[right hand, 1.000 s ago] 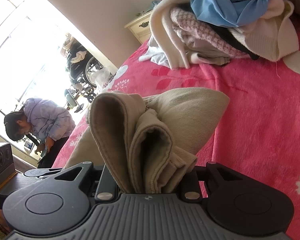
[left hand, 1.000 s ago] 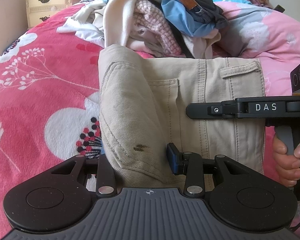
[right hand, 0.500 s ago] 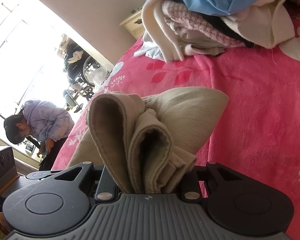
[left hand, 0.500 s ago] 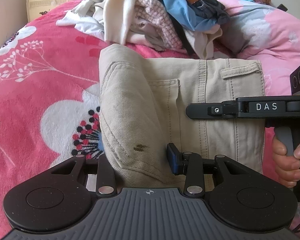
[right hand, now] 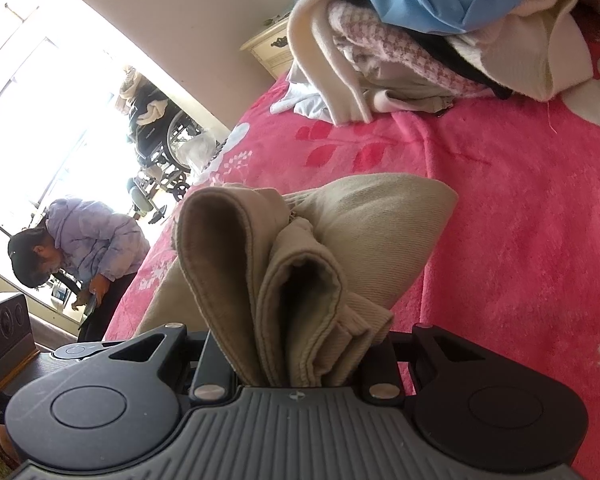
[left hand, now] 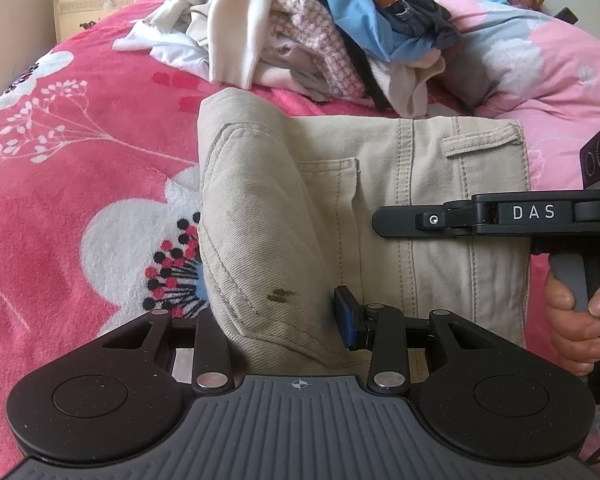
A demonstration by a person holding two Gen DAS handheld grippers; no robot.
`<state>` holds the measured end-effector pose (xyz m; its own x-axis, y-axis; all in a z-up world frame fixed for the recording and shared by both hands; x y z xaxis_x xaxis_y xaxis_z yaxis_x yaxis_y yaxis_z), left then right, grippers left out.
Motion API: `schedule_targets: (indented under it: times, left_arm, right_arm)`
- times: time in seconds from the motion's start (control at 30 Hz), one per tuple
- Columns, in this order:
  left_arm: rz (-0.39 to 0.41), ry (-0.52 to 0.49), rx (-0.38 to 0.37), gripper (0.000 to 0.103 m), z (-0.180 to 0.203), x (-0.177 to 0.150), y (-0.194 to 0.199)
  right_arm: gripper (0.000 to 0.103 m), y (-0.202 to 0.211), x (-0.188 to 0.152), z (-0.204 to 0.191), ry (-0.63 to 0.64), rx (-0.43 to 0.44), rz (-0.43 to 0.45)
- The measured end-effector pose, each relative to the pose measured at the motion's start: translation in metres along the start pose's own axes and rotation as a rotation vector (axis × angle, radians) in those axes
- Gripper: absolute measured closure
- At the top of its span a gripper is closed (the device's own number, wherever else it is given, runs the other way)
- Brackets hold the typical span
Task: Fold clothes
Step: 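Hold the lifted beige trousers fold with both grippers closed on it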
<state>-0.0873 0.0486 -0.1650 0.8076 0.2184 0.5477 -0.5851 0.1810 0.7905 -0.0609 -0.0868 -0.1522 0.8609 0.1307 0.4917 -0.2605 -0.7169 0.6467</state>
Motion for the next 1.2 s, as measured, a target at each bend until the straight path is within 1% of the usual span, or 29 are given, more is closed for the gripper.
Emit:
schedule_targets:
  times: [0.8,1.0,1.2]
  left_arm:
    - [0.025,-0.006,-0.013,0.067,0.0,0.005,0.009]
    - [0.042,-0.016,-0.024,0.067,-0.009,0.012,0.021]
    - [0.072,0.02,-0.029,0.067,-0.027,0.02,0.032]
  right_arm:
    - [0.075,0.007,0.008,-0.013,0.019,0.017,0.013]
    - [0.075,0.0,0.016,-0.031,0.026,0.047,0.017]
    - [0.075,-0.012,0.027,-0.056,0.064,0.056,0.015]
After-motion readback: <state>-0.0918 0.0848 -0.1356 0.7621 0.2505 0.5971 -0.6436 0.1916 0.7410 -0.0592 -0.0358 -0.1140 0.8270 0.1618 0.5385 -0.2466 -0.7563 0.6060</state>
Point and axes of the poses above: each gripper's, at about its wrist camera, not at the fingertips, and y roughly against the way its jaws point, z to its right, x to its top, the point moved 10 cm from there along -y, roughly the way its jaws point, and after that the axes turned 2 degrees about -x, right-handed, at the moved point
